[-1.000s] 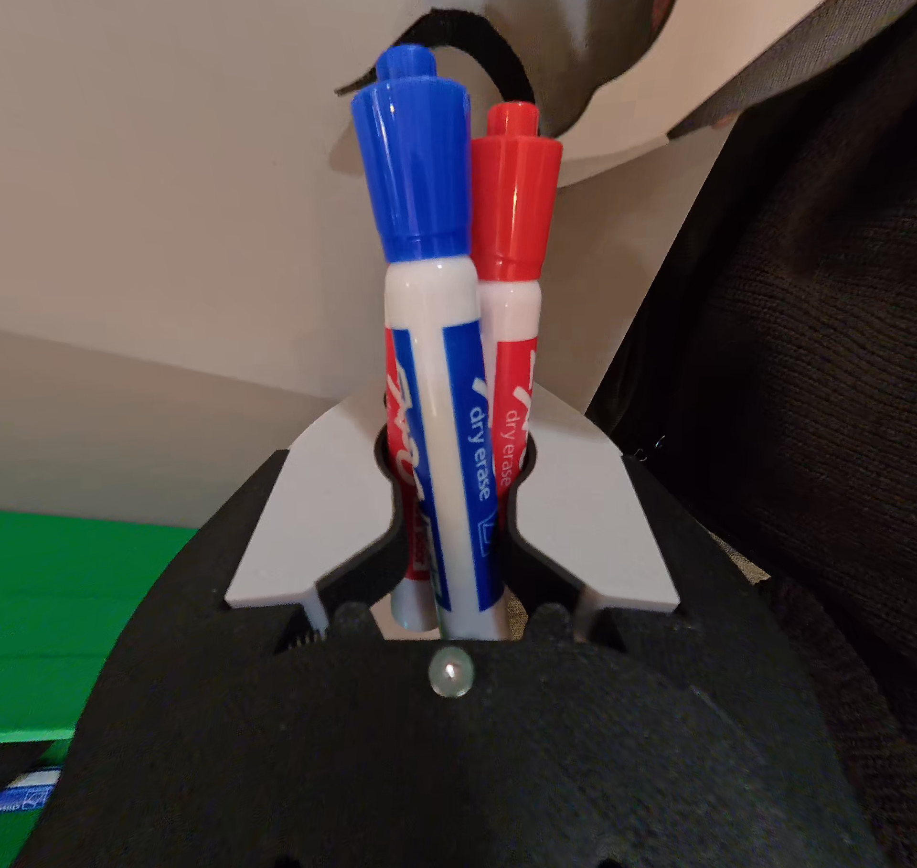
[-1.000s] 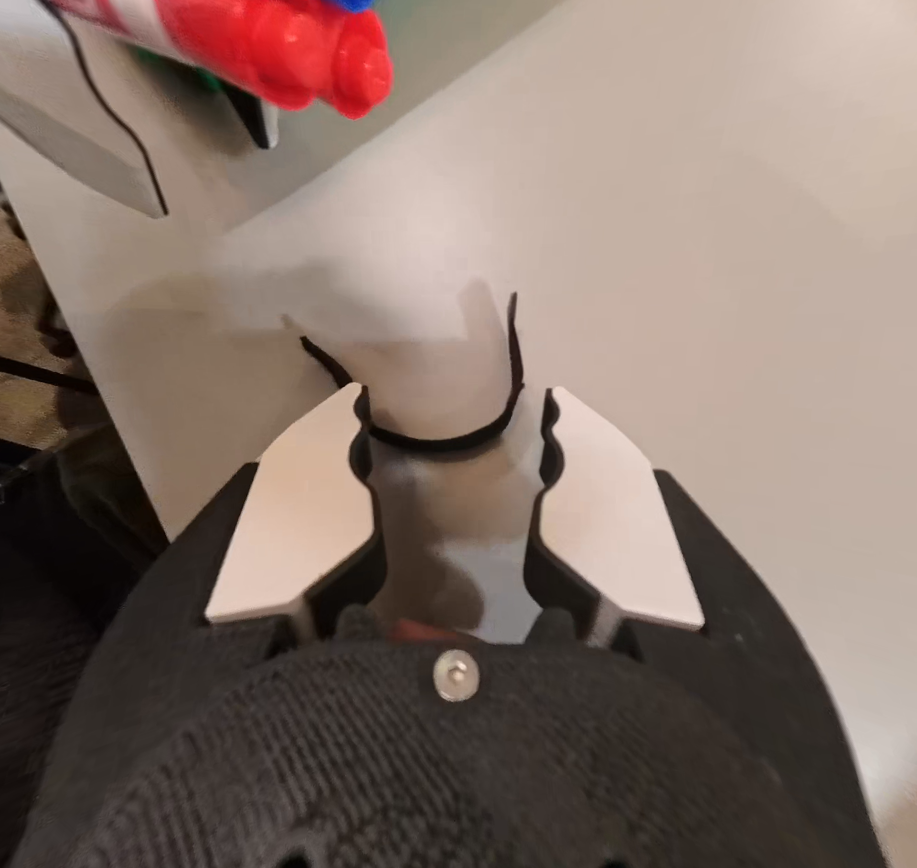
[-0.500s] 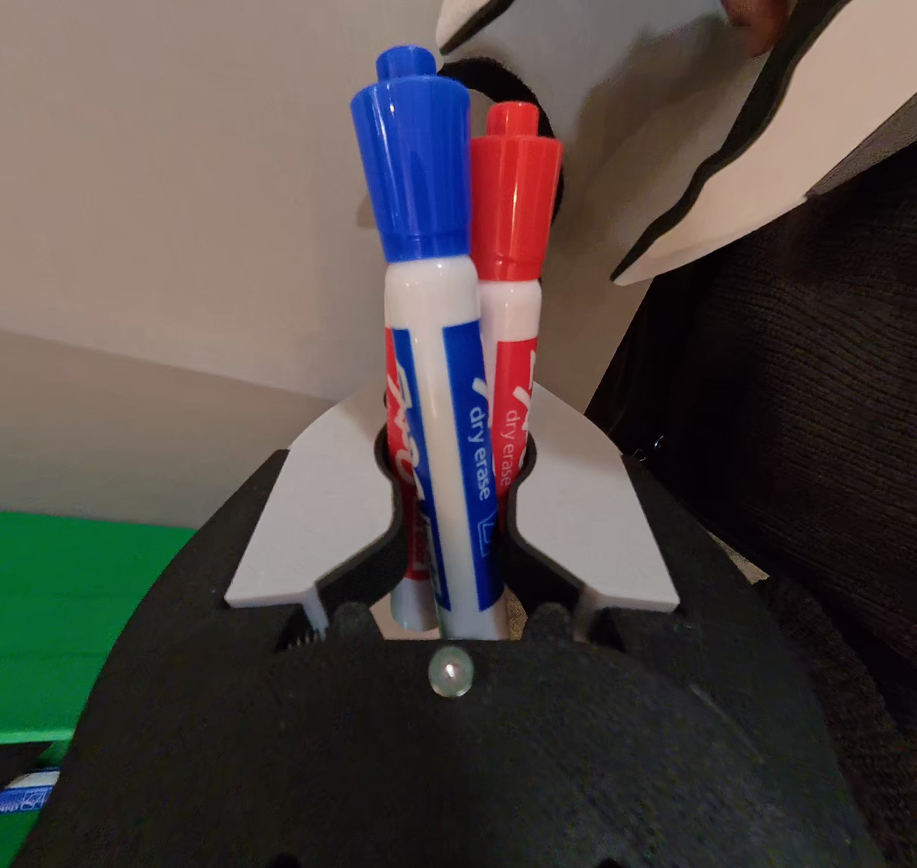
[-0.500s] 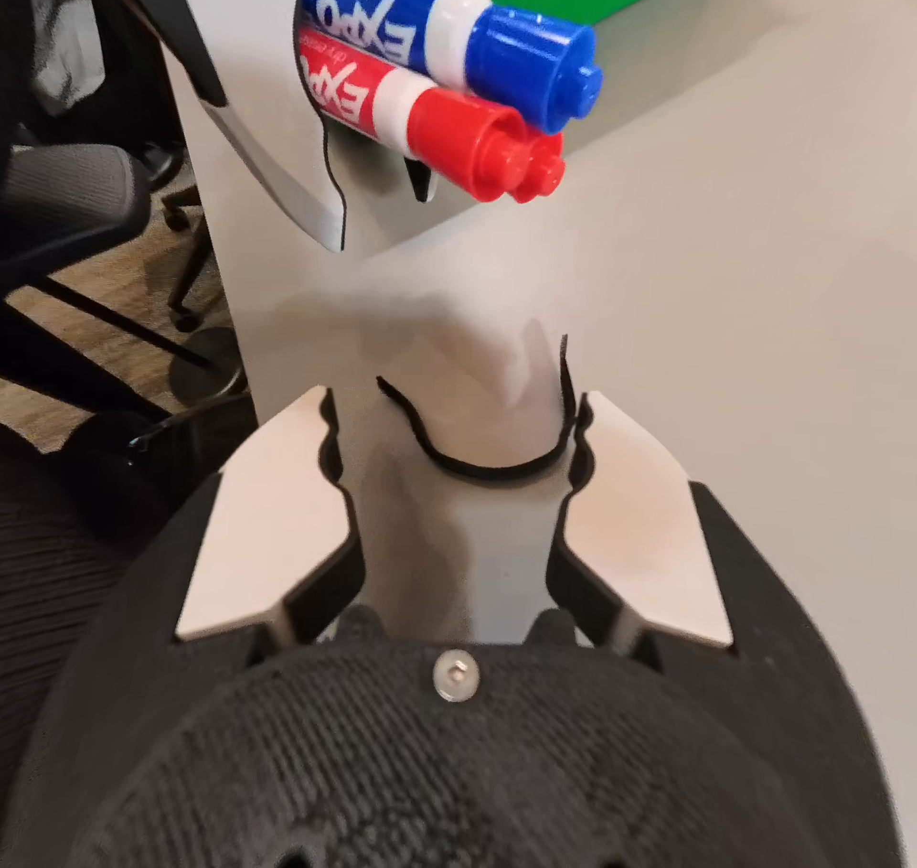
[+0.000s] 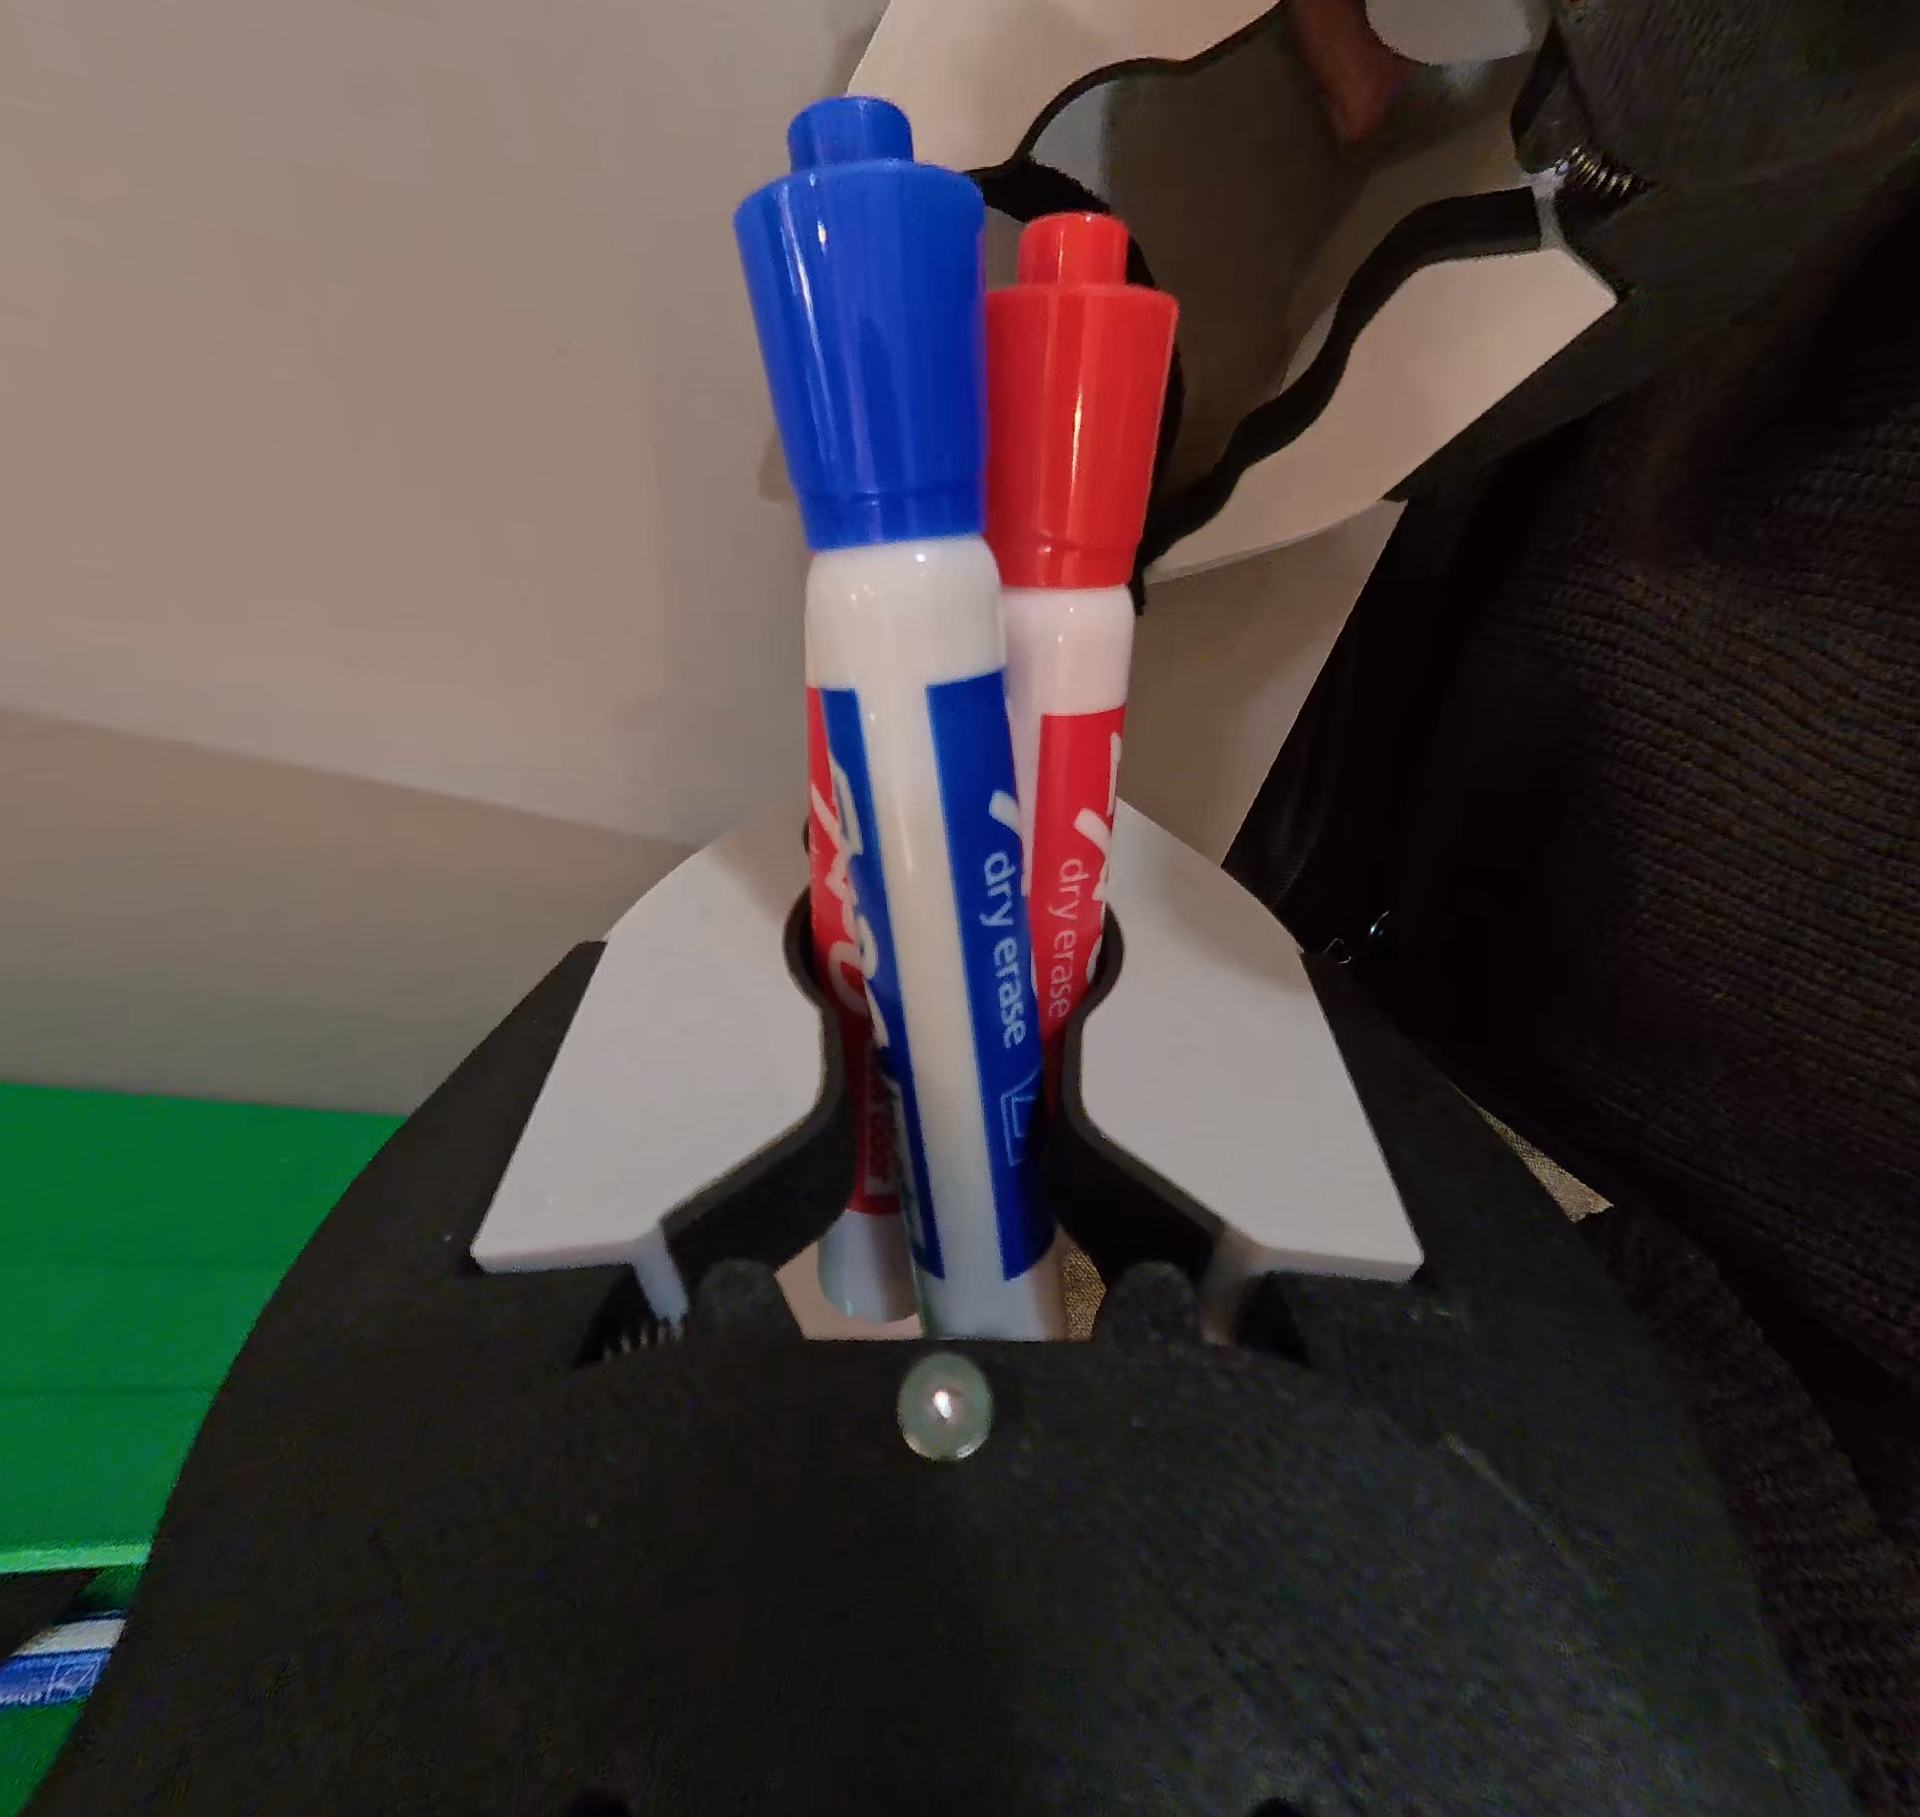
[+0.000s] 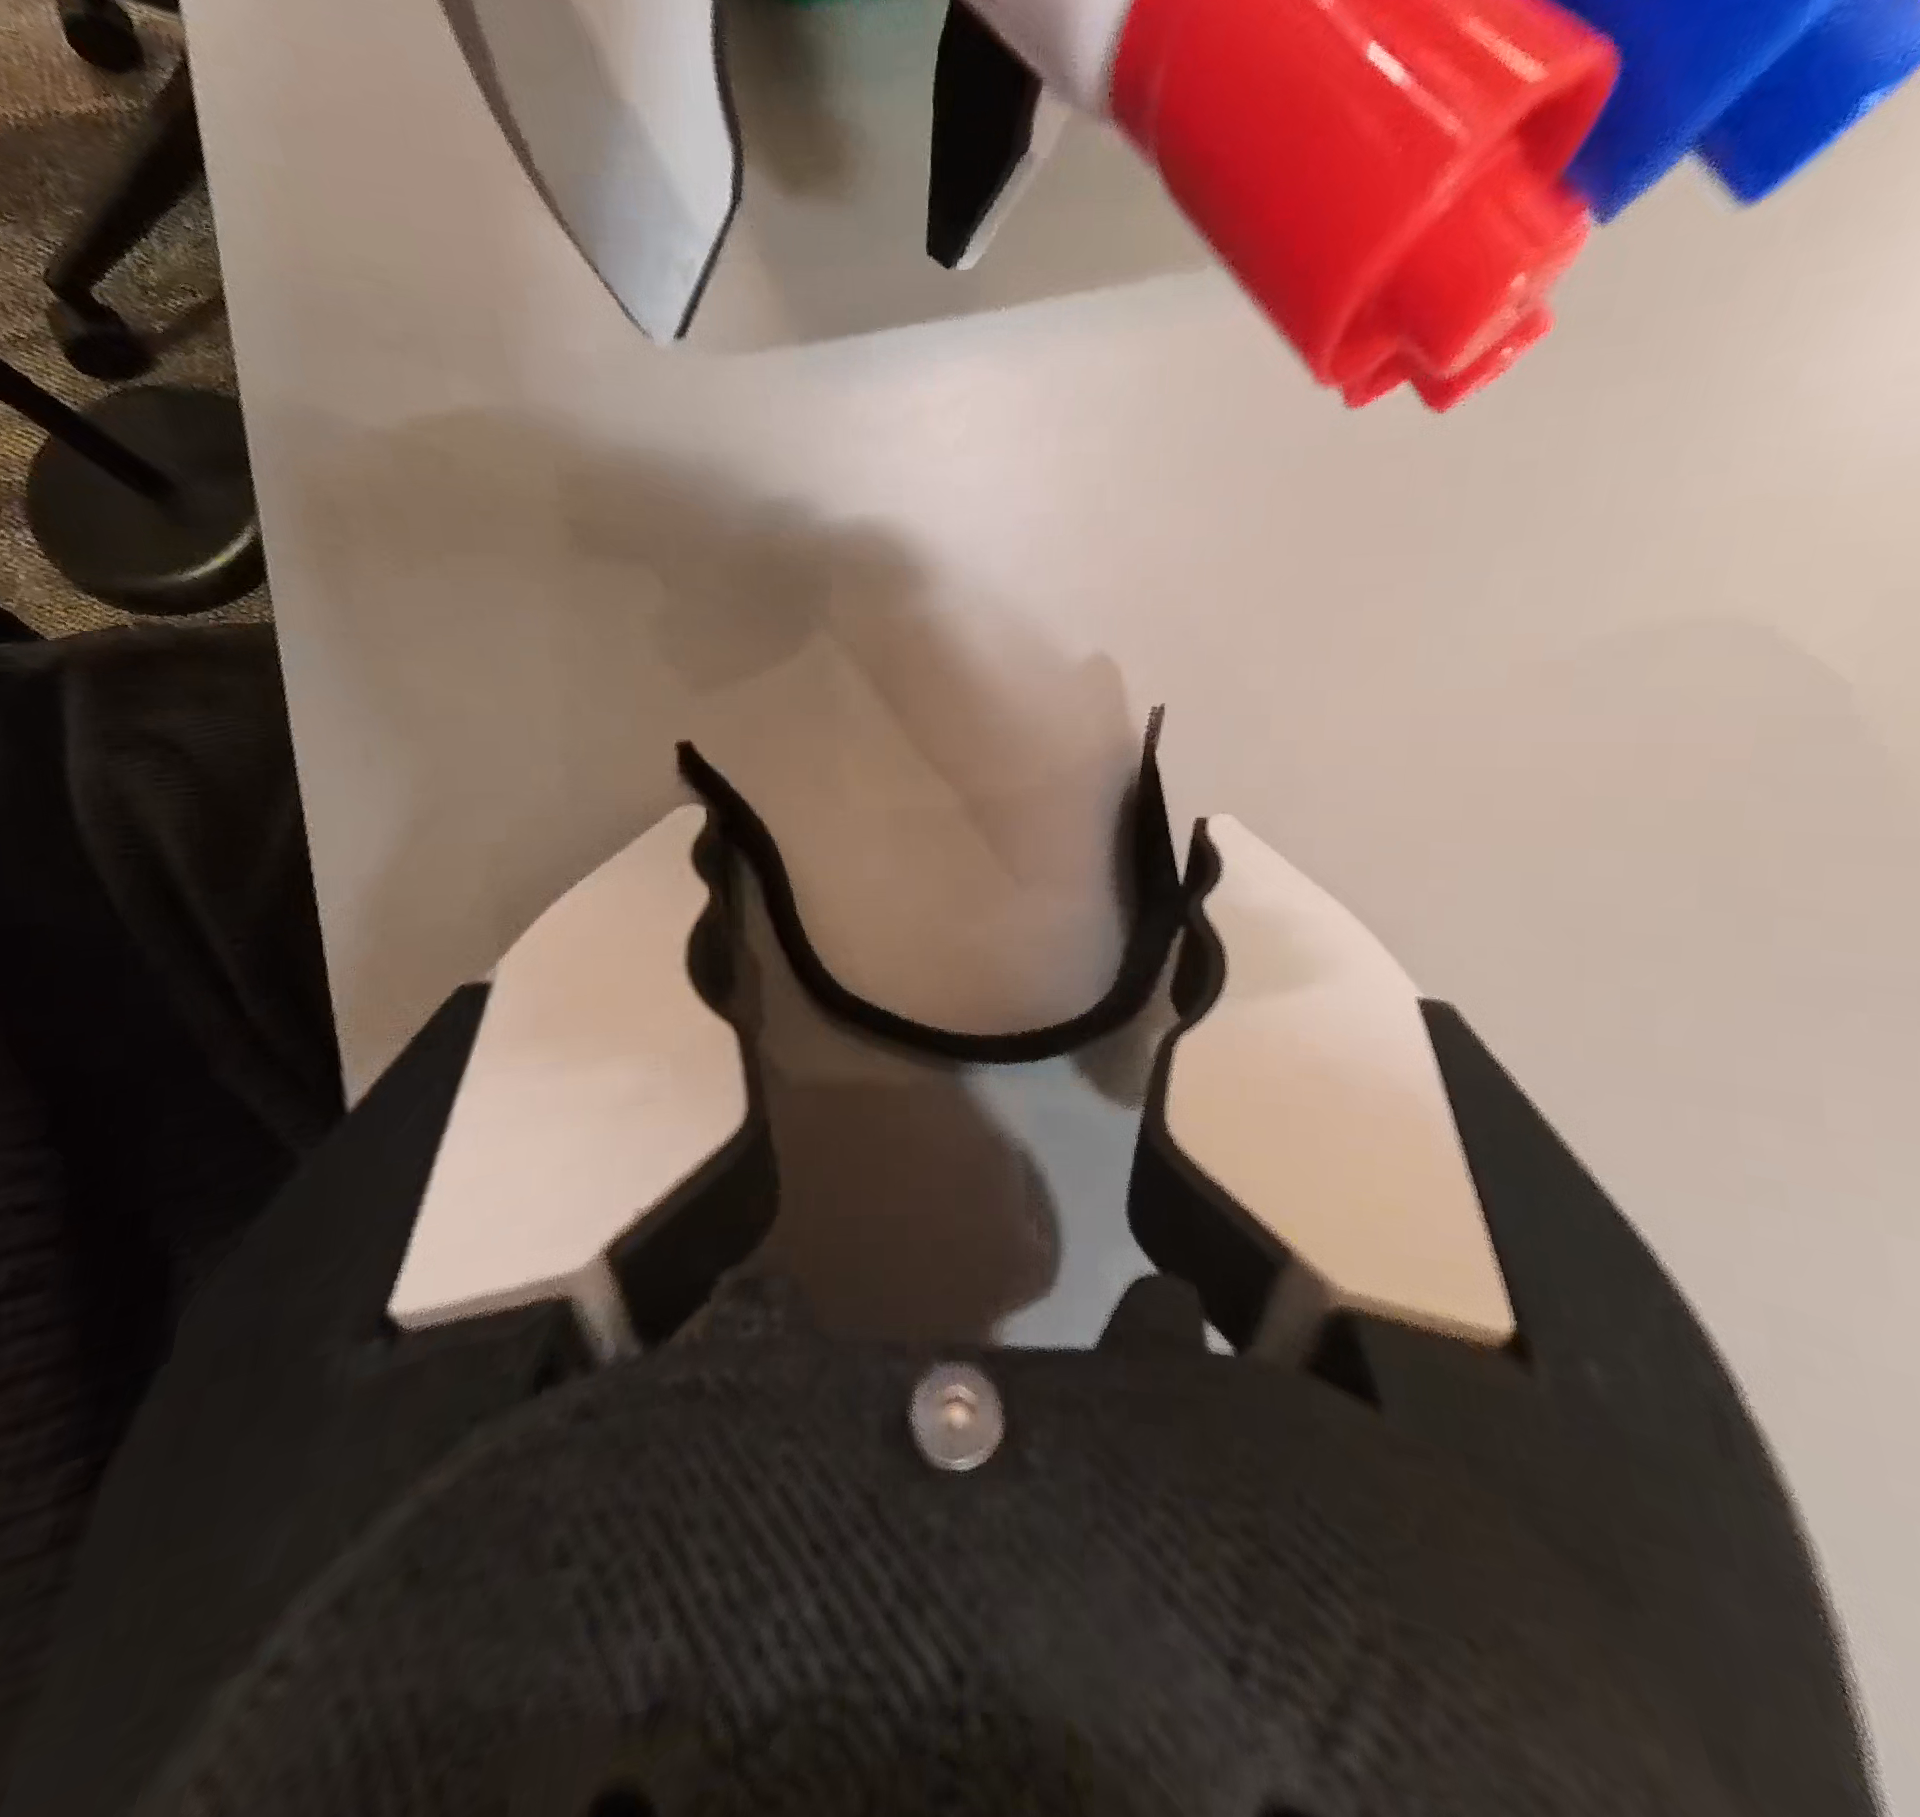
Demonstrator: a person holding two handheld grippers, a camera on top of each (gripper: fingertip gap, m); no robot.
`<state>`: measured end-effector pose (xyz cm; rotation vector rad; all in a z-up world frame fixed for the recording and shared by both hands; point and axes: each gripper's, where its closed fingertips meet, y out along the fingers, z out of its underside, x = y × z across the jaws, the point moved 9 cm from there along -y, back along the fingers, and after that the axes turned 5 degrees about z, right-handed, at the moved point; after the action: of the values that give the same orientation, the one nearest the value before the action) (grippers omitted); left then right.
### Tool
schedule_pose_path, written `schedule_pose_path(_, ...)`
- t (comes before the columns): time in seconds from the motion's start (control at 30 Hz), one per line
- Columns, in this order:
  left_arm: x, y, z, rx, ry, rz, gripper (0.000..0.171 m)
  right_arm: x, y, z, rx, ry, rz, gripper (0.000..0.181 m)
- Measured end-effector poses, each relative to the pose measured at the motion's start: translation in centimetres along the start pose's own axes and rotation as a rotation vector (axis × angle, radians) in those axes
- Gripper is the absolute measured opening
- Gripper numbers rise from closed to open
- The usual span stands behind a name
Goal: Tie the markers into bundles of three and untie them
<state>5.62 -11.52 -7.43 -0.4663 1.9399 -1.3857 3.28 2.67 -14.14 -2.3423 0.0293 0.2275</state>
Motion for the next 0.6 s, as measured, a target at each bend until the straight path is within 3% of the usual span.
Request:
schedule_pose_path(0.27, -0.02, -0.15, 0.05, -0.004, 0.000, -0.001, 0.043, -0.27, -0.19, 0.51, -0.008, 0.035, -0.015, 0.081)
schedule_pose_path(0.6, 0.13, -0.20, 0.20, -0.007, -0.006, 0.001, 0.043, -0.67, -0.73, 0.97, -0.018, 0.037, 0.046, 0.056)
